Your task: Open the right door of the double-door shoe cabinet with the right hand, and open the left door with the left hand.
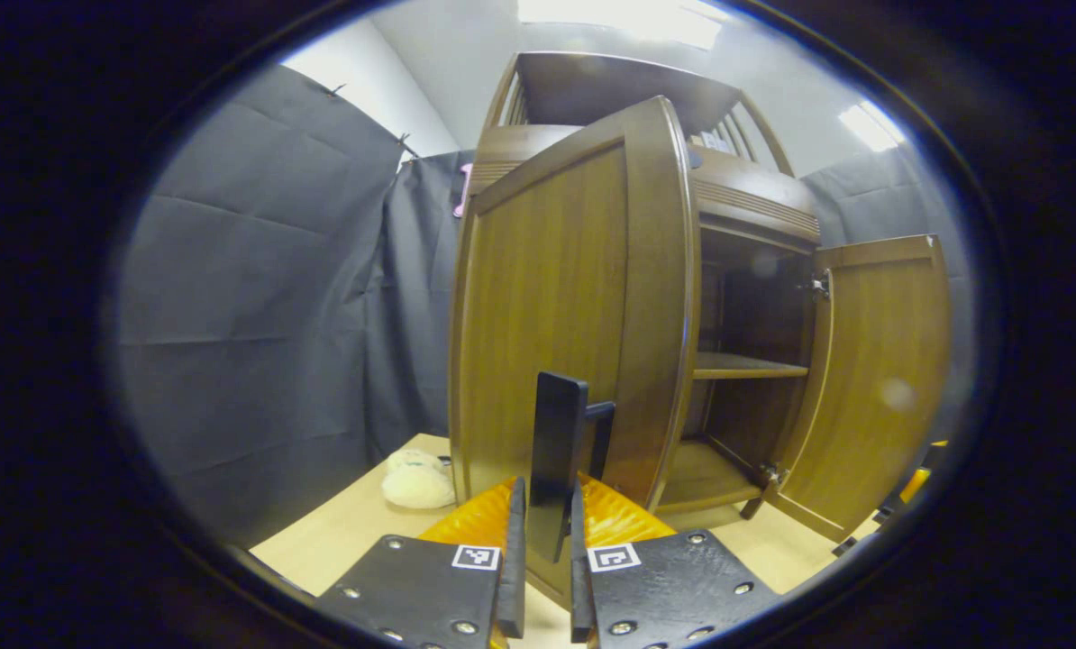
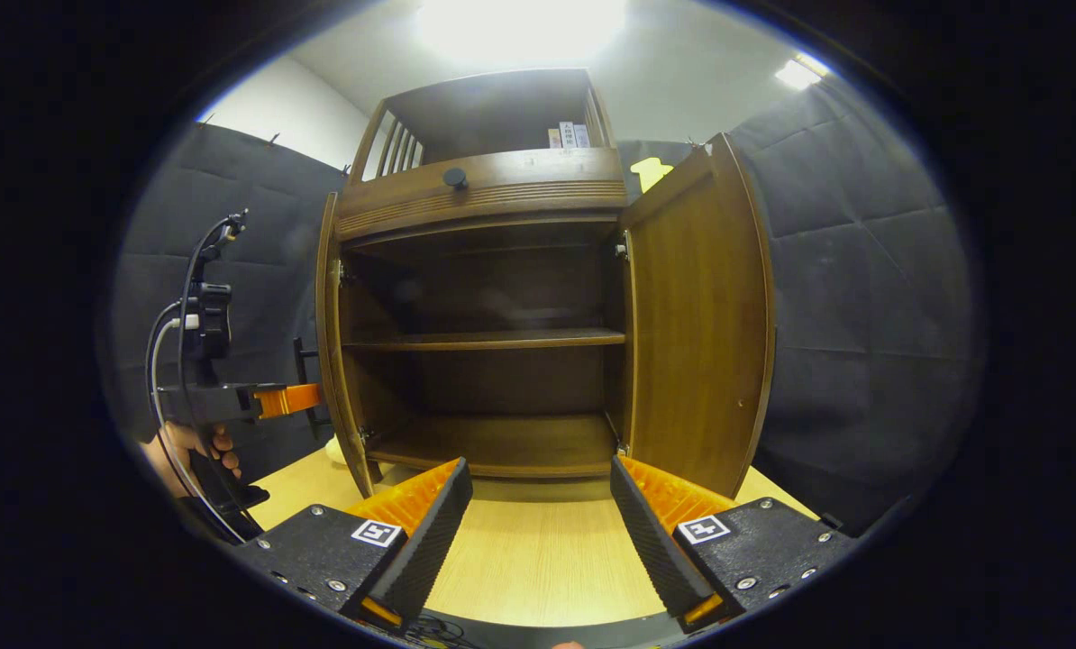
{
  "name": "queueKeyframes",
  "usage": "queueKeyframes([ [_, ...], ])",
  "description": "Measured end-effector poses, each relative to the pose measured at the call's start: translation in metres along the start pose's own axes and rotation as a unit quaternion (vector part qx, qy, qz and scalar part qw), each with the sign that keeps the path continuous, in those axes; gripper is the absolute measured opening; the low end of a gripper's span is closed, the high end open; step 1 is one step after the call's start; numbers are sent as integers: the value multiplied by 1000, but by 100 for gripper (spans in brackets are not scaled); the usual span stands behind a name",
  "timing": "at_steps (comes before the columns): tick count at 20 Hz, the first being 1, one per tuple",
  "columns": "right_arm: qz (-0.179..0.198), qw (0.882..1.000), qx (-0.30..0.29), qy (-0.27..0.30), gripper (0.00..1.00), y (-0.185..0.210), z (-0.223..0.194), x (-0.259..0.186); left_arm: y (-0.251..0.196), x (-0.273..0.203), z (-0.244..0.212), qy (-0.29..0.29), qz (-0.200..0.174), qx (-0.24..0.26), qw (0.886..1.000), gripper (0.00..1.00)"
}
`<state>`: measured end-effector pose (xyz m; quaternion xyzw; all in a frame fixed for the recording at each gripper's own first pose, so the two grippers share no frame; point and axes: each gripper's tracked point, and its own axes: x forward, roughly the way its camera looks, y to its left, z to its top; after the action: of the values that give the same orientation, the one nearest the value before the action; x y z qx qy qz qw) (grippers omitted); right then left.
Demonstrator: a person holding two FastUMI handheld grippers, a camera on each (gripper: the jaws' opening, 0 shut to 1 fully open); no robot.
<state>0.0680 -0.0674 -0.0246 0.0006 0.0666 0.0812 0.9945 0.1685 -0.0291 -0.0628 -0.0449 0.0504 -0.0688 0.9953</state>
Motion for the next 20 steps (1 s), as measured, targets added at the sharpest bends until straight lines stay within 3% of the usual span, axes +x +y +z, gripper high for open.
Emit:
queueKeyframes([
  [2,6,1000,-2,-1,95,7,1,-1,1,-1,2,-1,7,0,1000,25],
  [3,8,1000,-3,-1,95,14,1,-2,1,0,1,-1,11,0,1000,20],
  [8,24,1000,-11,1,95,31,-4,-6,5,1,-1,-2,32,4,999,25],
  [9,27,1000,-12,0,95,34,-3,-8,6,1,-1,-2,37,6,999,16],
  [13,35,999,-13,1,95,42,-6,-11,14,2,1,-4,69,17,997,16],
  [14,36,999,-12,2,95,43,-7,-11,13,3,-2,-5,75,18,997,24],
  [20,42,999,-12,-6,94,53,2,-16,15,0,0,-4,101,22,995,23],
])
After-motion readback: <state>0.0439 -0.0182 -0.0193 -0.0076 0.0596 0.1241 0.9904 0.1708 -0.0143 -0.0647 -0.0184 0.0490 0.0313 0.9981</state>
